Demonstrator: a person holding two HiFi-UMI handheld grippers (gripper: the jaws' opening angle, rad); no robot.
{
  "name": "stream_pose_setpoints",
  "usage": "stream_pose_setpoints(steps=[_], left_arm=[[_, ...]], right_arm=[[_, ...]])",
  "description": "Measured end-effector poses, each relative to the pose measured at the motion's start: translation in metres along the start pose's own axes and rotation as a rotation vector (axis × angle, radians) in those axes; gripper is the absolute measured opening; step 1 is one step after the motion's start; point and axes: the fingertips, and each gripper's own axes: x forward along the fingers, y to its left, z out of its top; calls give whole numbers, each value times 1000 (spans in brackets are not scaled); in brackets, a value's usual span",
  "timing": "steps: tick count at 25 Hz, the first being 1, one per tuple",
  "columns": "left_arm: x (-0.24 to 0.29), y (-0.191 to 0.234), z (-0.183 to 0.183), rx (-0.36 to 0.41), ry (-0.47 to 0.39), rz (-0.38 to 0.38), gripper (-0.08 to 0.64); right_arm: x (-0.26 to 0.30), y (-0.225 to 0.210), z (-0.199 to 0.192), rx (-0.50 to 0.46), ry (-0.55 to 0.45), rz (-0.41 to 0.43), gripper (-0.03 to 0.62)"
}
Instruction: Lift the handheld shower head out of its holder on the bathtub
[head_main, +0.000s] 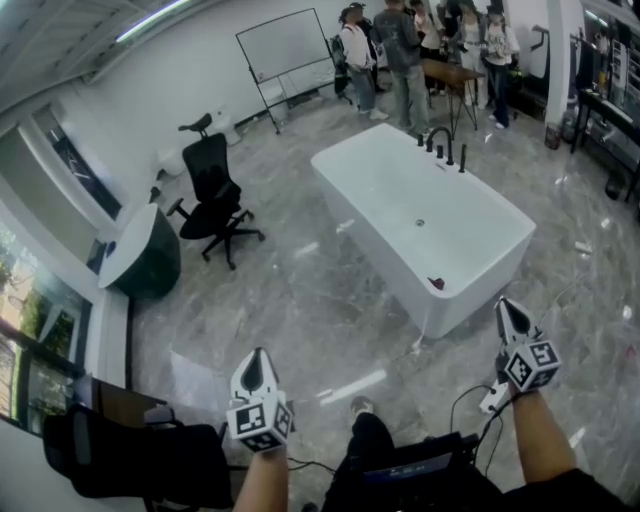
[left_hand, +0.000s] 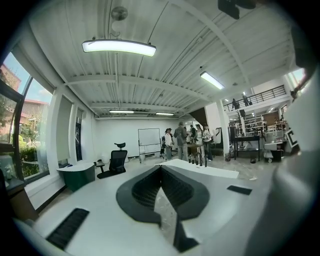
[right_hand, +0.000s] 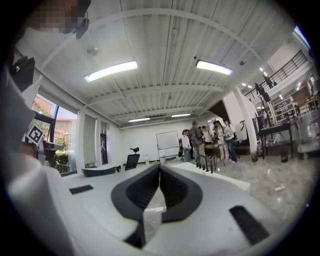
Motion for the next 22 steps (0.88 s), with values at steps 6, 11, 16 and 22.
stream_pose_setpoints(steps=[6, 11, 16, 22], left_arm=[[44, 7, 0, 1, -12, -24, 9], [94, 16, 5, -14, -25, -46, 9], [154, 29, 6, -29, -28, -80, 9], [223, 58, -3, -37, 2, -107, 9]], right_arm=[[26, -6, -3, -27, -23, -33, 8], [58, -14, -1, -41, -10, -68, 8], [94, -18, 14, -55, -18, -112, 8], [158, 0, -5, -34, 18, -148, 8]])
